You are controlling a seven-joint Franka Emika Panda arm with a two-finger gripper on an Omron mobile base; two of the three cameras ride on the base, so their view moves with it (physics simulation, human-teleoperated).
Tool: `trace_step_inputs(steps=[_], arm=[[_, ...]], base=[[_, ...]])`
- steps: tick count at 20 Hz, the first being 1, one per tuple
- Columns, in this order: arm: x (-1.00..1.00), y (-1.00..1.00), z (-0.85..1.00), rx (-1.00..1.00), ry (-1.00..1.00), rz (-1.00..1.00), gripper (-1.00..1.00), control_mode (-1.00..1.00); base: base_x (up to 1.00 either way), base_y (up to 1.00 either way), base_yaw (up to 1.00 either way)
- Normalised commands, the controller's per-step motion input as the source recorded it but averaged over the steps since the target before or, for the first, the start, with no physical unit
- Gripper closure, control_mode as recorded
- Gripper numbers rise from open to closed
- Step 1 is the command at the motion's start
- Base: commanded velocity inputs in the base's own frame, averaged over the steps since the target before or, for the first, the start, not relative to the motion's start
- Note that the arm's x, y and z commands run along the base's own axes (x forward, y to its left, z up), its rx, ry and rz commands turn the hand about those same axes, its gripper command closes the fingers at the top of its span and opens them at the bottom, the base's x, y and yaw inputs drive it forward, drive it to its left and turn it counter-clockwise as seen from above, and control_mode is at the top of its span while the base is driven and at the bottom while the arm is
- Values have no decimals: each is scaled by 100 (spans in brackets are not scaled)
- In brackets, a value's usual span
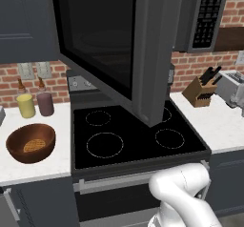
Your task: Open the microwave, place the bowl with waffle inside the microwave, then close the microwave door and turn it on.
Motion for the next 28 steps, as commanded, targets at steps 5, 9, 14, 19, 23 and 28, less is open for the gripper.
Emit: trace_step_inputs(steps=[5,9,14,19,23,28], arm=[[100,18,-16,3,6,23,-100,-100],[91,50,-2,0,3,22,-100,-100],[27,58,5,0,-1,11,-100,-100],[0,85,13,-1,-1,4,-100,-100],[0,96,5,-5,0,8,-100,-100],[0,96,0,-5,0,13,-100,-100]], base=[[0,0,0],[0,0,0],[0,0,0],[0,0,0],[0,0,0],[0,0,0]])
